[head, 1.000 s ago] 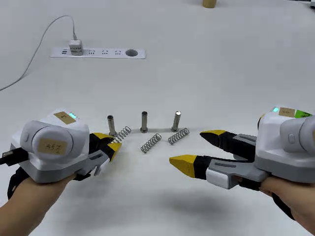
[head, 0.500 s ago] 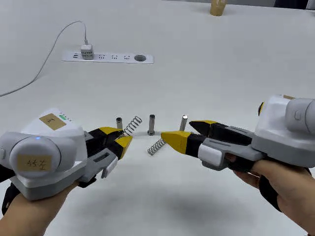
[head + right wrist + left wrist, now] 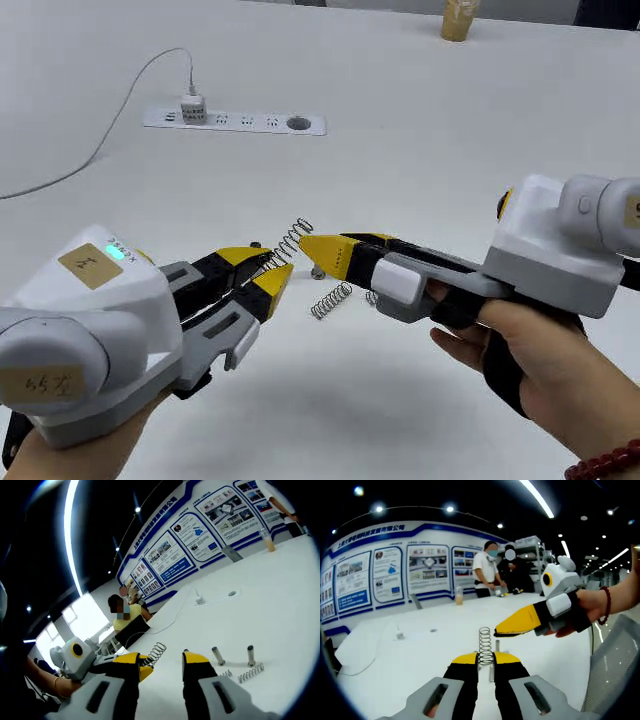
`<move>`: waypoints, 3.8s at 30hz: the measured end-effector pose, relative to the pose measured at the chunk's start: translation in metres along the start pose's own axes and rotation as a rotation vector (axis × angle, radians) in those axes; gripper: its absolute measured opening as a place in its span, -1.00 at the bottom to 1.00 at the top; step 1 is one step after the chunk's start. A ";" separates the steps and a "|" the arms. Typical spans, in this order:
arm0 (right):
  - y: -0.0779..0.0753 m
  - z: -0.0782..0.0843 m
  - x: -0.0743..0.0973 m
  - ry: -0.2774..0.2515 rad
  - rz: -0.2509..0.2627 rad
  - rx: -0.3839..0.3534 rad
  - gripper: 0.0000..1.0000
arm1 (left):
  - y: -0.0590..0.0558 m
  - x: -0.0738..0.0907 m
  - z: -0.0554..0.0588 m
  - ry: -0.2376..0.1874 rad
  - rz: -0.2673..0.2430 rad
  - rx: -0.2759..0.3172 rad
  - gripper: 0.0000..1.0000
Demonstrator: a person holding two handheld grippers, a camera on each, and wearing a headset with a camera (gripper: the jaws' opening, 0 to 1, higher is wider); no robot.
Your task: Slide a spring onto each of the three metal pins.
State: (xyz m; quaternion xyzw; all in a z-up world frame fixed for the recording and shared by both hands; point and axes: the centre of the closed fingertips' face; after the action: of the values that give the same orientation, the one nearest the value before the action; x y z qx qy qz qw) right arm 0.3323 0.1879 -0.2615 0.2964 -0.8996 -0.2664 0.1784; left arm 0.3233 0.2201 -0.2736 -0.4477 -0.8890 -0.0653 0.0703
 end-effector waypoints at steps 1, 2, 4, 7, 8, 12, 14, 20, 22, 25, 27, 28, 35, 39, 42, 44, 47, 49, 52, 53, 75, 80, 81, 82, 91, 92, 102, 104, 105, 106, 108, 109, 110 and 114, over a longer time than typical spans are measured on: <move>0.002 0.000 -0.001 0.002 -0.006 -0.005 -0.35 | -0.001 0.001 -0.002 -0.007 0.001 -0.002 -0.80; 0.003 0.000 -0.002 0.000 -0.009 -0.010 -0.37 | -0.003 0.001 -0.003 -0.015 0.002 -0.004 -0.80; 0.006 0.000 -0.003 -0.005 -0.019 -0.034 -0.39 | -0.005 0.002 -0.006 -0.024 0.004 -0.004 -0.79; 0.008 0.000 -0.004 -0.009 -0.029 -0.060 -0.44 | -0.007 0.003 -0.009 -0.040 0.009 0.002 -0.79; 0.008 0.001 -0.005 -0.008 -0.032 -0.064 -0.45 | -0.009 0.003 -0.010 -0.045 0.016 0.011 -0.79; 0.011 0.001 -0.006 -0.007 -0.045 -0.090 -0.51 | -0.012 0.003 -0.013 -0.057 0.029 0.013 -0.79; 0.012 0.001 -0.006 -0.013 -0.054 -0.108 -0.55 | -0.012 0.003 -0.013 -0.057 0.027 0.016 -0.79; 0.012 0.000 -0.007 -0.020 -0.057 -0.133 -0.62 | -0.013 0.003 -0.012 -0.057 0.030 0.025 -0.79; 0.011 -0.003 -0.007 -0.031 -0.058 -0.151 -0.63 | -0.013 0.004 -0.012 -0.059 0.033 0.029 -0.79; 0.009 -0.005 -0.008 -0.039 -0.061 -0.175 -0.68 | -0.014 0.004 -0.011 -0.056 0.035 0.031 -0.79; 0.009 -0.006 -0.008 -0.040 -0.061 -0.178 -0.72 | -0.014 0.004 -0.011 -0.054 0.034 0.029 -0.79; 0.010 -0.005 -0.008 -0.037 -0.063 -0.178 -0.72 | -0.014 0.004 -0.011 -0.055 0.033 0.032 -0.79; 0.012 -0.004 -0.009 -0.031 -0.074 -0.182 -0.74 | -0.013 0.004 -0.010 -0.047 0.030 0.030 -0.79; 0.015 -0.003 -0.011 -0.025 -0.084 -0.159 -0.75 | -0.012 0.004 -0.007 -0.028 0.028 0.029 -0.79; 0.016 -0.003 -0.012 -0.025 -0.087 -0.142 -0.76 | -0.011 0.004 -0.006 -0.018 0.028 0.030 -0.79; 0.017 -0.002 -0.013 -0.022 -0.085 -0.115 -0.76 | -0.011 0.004 -0.004 -0.009 0.028 0.032 -0.78; 0.018 -0.001 -0.015 -0.013 -0.083 -0.073 -0.77 | -0.010 0.003 -0.002 0.013 0.032 0.025 -0.78; 0.018 0.000 -0.016 -0.005 -0.077 -0.029 -0.77 | -0.011 0.003 0.002 0.032 0.039 0.005 -0.77; 0.014 0.002 -0.018 0.009 -0.060 0.030 -0.77 | -0.012 0.002 0.011 0.083 0.045 -0.023 -0.72; 0.014 0.002 -0.019 0.011 -0.057 0.037 -0.77 | -0.012 0.002 0.013 0.086 0.046 -0.022 -0.69; -0.014 -0.004 -0.044 0.018 0.033 0.291 -0.77 | -0.006 0.007 0.050 0.227 0.019 0.064 -0.13; -0.017 -0.001 -0.053 0.030 0.036 0.320 -0.76 | -0.004 0.007 0.053 0.232 0.007 0.061 -0.08; -0.018 0.001 -0.056 0.033 0.032 0.325 -0.76 | -0.004 0.007 0.054 0.237 0.005 0.067 -0.07; -0.018 0.001 -0.057 0.034 0.033 0.329 -0.76 | -0.003 0.007 0.055 0.239 0.004 0.069 -0.04; -0.025 -0.001 -0.075 0.030 0.046 0.388 -0.76 | 0.000 0.007 0.062 0.255 -0.005 0.072 0.16; -0.025 -0.001 -0.077 0.030 0.047 0.393 -0.76 | 0.000 0.007 0.063 0.254 -0.005 0.076 0.19; -0.033 -0.005 -0.093 0.026 0.069 0.461 -0.75 | -0.001 0.006 0.069 0.269 0.001 0.082 0.43; -0.033 -0.005 -0.095 0.025 0.069 0.479 -0.75 | -0.001 0.006 0.069 0.267 0.003 0.087 0.47; -0.033 -0.004 -0.096 0.024 0.069 0.486 -0.75 | -0.002 0.006 0.069 0.268 0.003 0.087 0.49; -0.034 -0.003 -0.097 0.027 0.071 0.499 -0.75 | -0.002 0.005 0.069 0.269 0.005 0.086 0.52; -0.035 -0.002 -0.099 0.029 0.072 0.519 -0.75 | -0.003 0.005 0.070 0.271 0.005 0.086 0.56; -0.035 -0.002 -0.099 0.030 0.070 0.528 -0.75 | -0.003 0.005 0.070 0.273 0.007 0.087 0.58; -0.036 -0.001 -0.099 0.032 0.071 0.531 -0.75 | -0.003 0.005 0.070 0.274 0.008 0.089 0.59; -0.037 0.001 -0.100 0.038 0.071 0.560 -0.75 | -0.004 0.006 0.071 0.276 0.005 0.094 0.60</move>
State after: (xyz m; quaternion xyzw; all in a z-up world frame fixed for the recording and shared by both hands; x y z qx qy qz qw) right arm 0.4241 0.2257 -0.3004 0.3074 -0.9445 0.0046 0.1156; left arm 0.3125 0.2351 -0.3420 -0.4331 -0.8718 -0.0845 0.2129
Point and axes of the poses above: the centre of the closed fingertips' face, and the gripper's own axes: x roughly backward along the fingers, y roughly to its left, z roughly out of its underside, and after that the axes turned 1 degree about -x, right-handed
